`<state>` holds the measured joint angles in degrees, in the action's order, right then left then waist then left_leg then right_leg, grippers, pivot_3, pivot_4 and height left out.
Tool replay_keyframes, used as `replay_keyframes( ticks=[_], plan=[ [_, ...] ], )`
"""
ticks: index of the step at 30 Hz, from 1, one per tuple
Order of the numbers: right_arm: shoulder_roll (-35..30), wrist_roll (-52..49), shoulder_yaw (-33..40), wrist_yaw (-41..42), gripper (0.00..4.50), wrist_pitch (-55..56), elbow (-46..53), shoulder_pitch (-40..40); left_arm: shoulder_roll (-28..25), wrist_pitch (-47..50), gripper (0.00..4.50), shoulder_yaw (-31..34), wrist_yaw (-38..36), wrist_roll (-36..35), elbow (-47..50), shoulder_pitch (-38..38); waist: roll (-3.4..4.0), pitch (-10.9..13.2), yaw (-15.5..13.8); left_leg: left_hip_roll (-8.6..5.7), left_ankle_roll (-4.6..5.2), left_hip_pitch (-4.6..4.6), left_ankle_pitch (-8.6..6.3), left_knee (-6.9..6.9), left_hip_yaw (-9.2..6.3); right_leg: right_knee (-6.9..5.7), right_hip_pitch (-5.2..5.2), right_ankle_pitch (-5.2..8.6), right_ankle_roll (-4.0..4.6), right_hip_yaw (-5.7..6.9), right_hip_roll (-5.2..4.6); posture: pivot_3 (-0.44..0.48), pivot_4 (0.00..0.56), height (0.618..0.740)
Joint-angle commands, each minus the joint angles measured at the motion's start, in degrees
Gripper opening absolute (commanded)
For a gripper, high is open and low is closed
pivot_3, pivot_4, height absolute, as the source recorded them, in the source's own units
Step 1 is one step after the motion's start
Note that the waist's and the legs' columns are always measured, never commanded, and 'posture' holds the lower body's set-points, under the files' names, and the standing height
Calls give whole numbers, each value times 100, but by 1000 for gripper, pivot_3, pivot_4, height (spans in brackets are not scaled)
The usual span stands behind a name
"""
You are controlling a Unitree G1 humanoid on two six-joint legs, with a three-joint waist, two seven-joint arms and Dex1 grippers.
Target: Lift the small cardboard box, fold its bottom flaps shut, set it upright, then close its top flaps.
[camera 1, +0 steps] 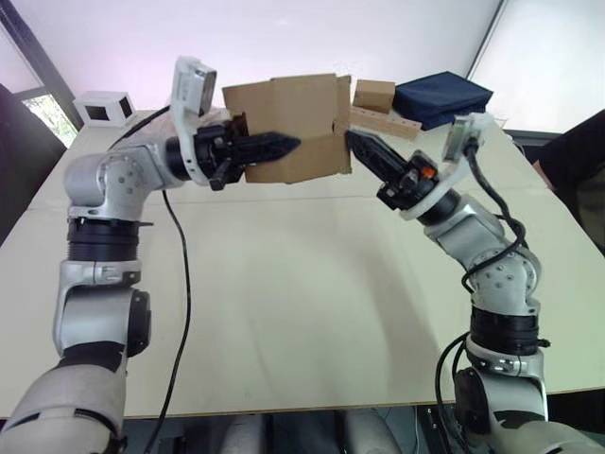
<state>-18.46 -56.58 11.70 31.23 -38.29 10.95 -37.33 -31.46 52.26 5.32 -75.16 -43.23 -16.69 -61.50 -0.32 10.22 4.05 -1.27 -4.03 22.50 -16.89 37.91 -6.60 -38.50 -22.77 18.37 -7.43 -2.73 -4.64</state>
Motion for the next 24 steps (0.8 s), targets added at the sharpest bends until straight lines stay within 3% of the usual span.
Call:
replay_keyframes(
  ticks=[1,8,24],
  plan=[
    [-115,54,83,217,430,149,-157,-338,-66,14,0,-7,-249,-256,628,-65,0,0,1,0,0,0,0,0,0,0,0,0,0,0,0,0,150,740],
    [-330,-166,211,536,430,4,-277,-493,-98,2,0,30,-195,-223,621,-56,0,0,-4,0,0,0,0,1,0,1,2,0,0,0,-1,0,150,740],
    [-48,-673,134,436,430,-331,169,-333,-1,-94,0,13,-85,-151,455,-116,0,0,-5,0,0,0,0,1,-1,1,1,0,0,0,-1,0,150,740]
  ],
)
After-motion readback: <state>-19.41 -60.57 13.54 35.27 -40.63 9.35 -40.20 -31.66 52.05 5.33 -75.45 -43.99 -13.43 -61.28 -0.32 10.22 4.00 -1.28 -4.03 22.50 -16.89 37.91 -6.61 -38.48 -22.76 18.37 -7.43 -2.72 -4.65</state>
